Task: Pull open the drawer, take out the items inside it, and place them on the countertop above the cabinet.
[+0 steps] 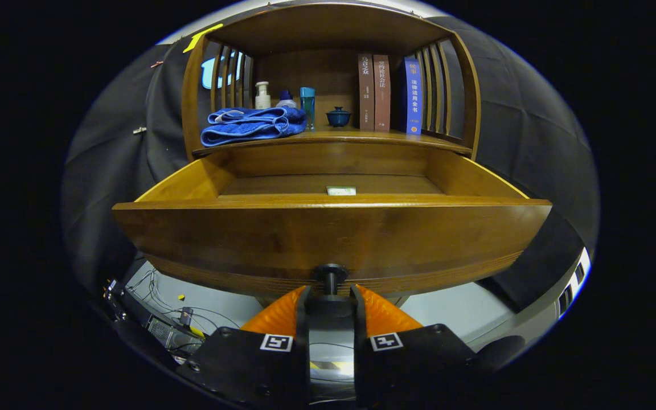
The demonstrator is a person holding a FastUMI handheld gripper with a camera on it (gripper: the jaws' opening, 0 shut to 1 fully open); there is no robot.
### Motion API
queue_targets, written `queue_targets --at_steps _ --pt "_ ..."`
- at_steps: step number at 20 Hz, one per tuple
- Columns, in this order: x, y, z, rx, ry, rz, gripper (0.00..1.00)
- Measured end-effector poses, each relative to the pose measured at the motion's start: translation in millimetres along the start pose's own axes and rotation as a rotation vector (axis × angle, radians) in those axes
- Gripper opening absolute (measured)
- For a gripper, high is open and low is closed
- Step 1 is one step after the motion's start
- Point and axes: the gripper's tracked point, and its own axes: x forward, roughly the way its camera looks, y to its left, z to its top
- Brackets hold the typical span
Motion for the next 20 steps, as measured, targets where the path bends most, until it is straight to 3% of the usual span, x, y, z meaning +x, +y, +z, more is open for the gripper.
queue_targets --at_steps 2,6,7,10,14,17,20 --pt "-6.4 -1.1 10.6 0.013 -0.041 0.001 0.47" --pt "-23.1 -10.9 1.7 0.042 -0.051 -0.035 0.95" --pt "-30.3 -11.9 0.2 0.042 -0.040 -0.039 0.99" --pt "-52.7 -8.5 25.7 0.055 -0.074 -0.028 1.00" --pt "-61.4 -9.9 98.3 0.035 -0.156 -0.020 1.00" --pt "-37.6 -6.6 146.9 0.034 -0.147 0.003 1.00" --pt "6.3 -8.9 161.0 0.019 -0.055 0.001 1.00"
